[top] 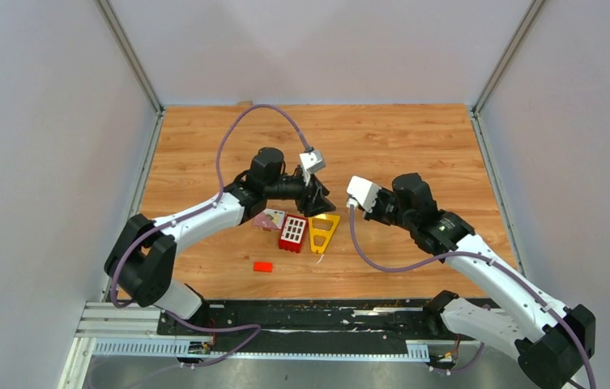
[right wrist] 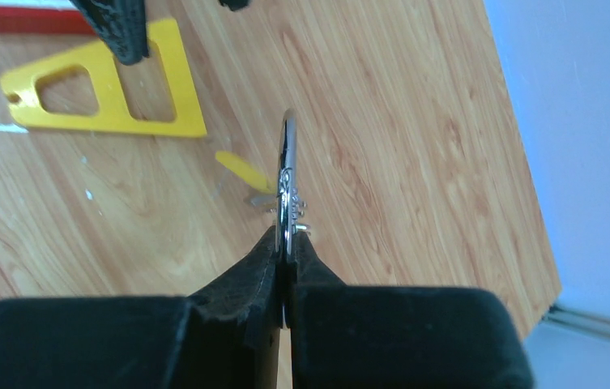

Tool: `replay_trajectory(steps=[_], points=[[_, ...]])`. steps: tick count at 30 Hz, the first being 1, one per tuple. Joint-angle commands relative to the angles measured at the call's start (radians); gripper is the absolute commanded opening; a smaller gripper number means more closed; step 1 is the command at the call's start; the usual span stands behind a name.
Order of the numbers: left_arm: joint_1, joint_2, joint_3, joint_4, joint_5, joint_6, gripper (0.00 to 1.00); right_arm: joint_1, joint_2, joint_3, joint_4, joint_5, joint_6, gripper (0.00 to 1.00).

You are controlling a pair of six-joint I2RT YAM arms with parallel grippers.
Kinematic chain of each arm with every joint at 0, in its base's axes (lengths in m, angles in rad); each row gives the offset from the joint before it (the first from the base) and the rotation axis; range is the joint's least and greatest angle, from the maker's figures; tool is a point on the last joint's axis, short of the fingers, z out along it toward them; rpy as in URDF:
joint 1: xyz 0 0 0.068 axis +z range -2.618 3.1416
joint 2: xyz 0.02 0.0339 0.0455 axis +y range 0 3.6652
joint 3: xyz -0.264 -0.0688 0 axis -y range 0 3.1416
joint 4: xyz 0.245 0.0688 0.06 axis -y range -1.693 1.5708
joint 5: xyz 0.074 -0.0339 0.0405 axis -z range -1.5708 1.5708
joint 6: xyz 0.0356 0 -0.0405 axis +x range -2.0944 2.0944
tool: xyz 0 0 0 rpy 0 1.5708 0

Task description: Put the keys on the keyring

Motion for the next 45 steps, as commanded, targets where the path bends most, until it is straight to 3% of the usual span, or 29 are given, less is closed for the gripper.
replay_trajectory(steps=[1,9,17,25,29,31,36,45], points=[[0.003,0.043,0.060,-0.043,-0.011,0.073,0.67,-0.016,-0.028,0.011,-0.001,0.085,-0.069,0.00],[0.004,0.050,0.060,-0.024,-0.034,0.108,0.84,-0.027,-0.067,0.069,-0.116,0.044,-0.119,0.00],[0.005,-0.002,0.036,-0.029,-0.027,0.206,0.87,-0.035,-0.082,0.139,-0.210,0.028,-0.150,0.00],[0.012,-0.078,0.034,-0.142,-0.167,0.285,0.89,-0.102,-0.003,0.144,-0.164,0.051,-0.199,0.00],[0.016,-0.116,0.030,-0.181,-0.289,0.303,0.96,-0.125,0.062,0.148,-0.103,0.084,-0.204,0.00],[0.022,-0.129,0.035,-0.203,-0.342,0.306,1.00,-0.124,0.076,0.130,-0.071,0.084,-0.205,0.00],[0.044,-0.143,0.065,-0.269,-0.412,0.307,1.00,-0.085,0.076,-0.008,0.041,0.051,-0.192,0.00],[0.058,-0.154,0.079,-0.316,-0.443,0.327,1.00,0.083,0.103,-0.222,0.132,0.069,-0.141,0.06]])
